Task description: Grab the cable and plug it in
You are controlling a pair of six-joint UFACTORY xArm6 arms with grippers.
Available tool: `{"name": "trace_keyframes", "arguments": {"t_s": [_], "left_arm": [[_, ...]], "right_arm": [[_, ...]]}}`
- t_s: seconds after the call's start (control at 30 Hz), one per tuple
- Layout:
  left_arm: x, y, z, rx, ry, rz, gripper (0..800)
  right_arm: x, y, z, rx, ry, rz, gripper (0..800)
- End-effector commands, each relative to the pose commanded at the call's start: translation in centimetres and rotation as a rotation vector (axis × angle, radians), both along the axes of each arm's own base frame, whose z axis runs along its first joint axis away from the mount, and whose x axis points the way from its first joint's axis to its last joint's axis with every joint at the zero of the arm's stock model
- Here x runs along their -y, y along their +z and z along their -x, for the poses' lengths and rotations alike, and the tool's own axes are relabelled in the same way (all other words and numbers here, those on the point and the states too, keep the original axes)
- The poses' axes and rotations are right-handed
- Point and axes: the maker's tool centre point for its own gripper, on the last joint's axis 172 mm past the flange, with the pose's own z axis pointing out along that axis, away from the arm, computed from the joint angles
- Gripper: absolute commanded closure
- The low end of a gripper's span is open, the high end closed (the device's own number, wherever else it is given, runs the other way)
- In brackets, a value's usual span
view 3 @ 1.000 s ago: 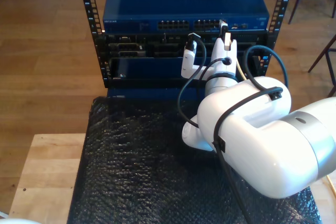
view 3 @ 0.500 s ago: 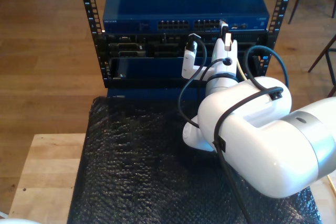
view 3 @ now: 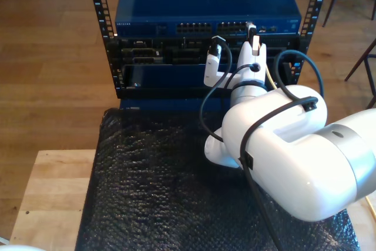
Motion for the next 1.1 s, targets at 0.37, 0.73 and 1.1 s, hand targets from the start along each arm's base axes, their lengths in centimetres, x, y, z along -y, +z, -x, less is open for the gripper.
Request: {"name": "trace_keyframes", "arguments": {"t_s": [0.37, 0.73, 1.1], "left_arm": [[0.00, 0.00, 0.00, 0.000, 0.000, 0.000, 0], [0.00, 0.00, 0.00, 0.000, 0.000, 0.000, 0], [0.00, 0.00, 0.00, 0.000, 0.000, 0.000, 0]], "right_arm": [[-0.09, -0.62, -0.12, -0.018, 0.006, -0.001, 800], [-0.57, -0.91, -0.31, -0.029, 0.023, 0.005, 800], [-0.18, -0.67, -0.94, -0.030, 0.018, -0.005, 800]]}}
